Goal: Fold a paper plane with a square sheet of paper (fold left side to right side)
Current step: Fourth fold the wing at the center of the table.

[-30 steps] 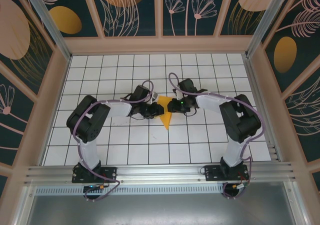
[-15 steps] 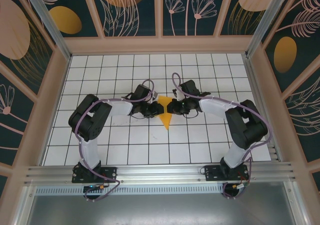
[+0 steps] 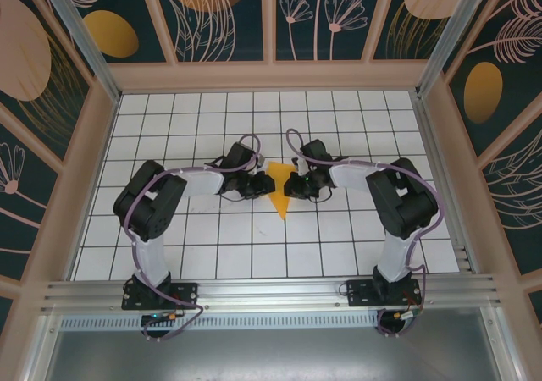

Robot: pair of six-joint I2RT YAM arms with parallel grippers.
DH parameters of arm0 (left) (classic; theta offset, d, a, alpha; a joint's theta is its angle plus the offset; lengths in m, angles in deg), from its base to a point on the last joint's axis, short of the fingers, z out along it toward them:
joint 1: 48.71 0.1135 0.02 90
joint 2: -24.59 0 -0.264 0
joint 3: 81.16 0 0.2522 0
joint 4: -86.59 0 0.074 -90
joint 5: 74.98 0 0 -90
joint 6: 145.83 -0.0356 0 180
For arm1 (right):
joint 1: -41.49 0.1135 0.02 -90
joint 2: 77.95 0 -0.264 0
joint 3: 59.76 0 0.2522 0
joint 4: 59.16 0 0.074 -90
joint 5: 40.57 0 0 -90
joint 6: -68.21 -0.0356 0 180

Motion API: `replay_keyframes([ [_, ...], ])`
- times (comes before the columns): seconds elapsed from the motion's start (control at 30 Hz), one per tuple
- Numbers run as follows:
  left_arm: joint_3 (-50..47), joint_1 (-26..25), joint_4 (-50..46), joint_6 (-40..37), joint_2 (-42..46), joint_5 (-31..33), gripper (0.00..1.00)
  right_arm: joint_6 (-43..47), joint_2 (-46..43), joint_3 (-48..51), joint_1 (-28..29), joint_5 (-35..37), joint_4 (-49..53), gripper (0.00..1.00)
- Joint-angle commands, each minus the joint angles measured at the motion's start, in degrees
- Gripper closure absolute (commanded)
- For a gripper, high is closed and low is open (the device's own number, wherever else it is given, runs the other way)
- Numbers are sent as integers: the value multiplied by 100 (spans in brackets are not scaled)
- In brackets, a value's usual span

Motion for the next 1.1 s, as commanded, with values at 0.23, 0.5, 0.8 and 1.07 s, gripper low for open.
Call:
replay_keyframes([
  [0.23,-215,364,-285,-99,583,407,59,248,225,-204,26,277,262,87],
  [0.5,-254,363,-255,-5,371,430,58,267,208,-157,26,285,271,87],
  [0.8,-299,331,349,249,48,-247,61,273,214,-133,26,294,264,87],
  [1.07,-218,296,421,294,-102,-313,64,287,209,-124,26,338,287,87],
])
